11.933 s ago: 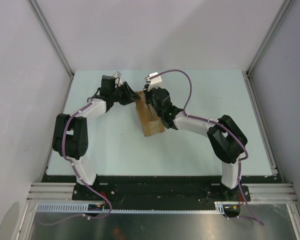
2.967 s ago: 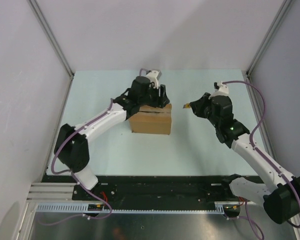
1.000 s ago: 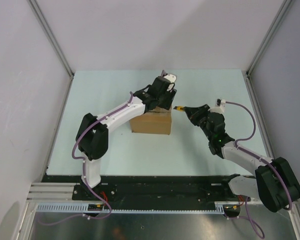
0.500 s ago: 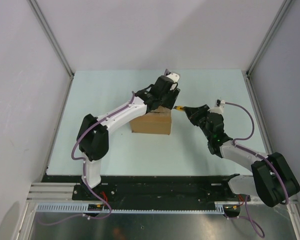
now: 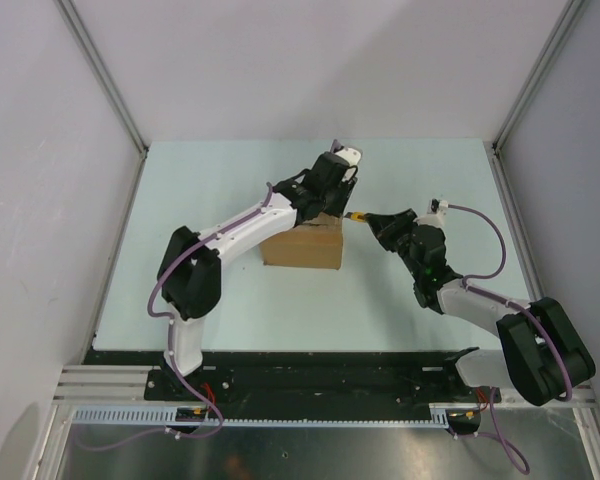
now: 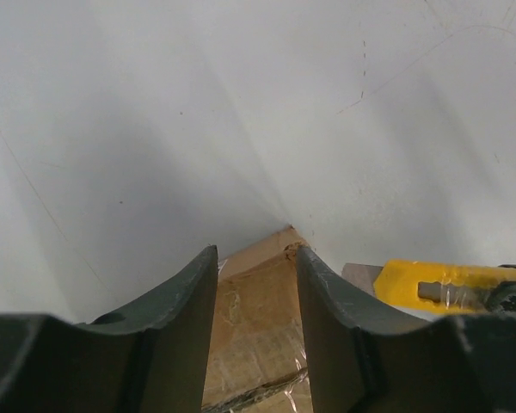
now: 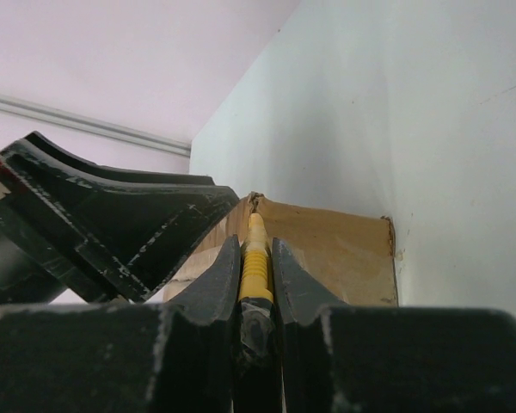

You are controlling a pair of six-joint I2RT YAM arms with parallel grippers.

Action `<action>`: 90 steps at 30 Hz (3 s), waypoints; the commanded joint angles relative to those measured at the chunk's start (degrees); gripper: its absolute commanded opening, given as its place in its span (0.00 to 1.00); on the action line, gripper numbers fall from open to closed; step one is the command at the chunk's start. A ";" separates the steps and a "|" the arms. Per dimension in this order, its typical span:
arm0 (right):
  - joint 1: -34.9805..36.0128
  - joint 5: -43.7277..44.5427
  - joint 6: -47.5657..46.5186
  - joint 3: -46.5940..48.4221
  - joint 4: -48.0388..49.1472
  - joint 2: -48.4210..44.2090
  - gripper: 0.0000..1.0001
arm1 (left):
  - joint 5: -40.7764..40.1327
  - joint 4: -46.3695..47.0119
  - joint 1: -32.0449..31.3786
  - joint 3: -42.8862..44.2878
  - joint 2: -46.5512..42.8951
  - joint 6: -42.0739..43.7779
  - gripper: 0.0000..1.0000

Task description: Unpack the express box

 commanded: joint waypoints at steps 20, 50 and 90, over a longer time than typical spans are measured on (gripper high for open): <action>1.13 -0.49 0.81 -0.26 4.64 1.06 0.00 | 1.02 -2.82 -0.38 -1.53 1.11 -1.87 0.40; 4.21 -0.83 2.04 -2.81 0.50 -1.57 0.00 | 0.85 -14.77 -0.29 -0.48 6.74 -12.24 0.26; 7.37 -2.86 5.38 -4.48 -6.26 -7.02 0.00 | -1.27 -18.73 -0.29 1.54 9.55 -14.88 0.24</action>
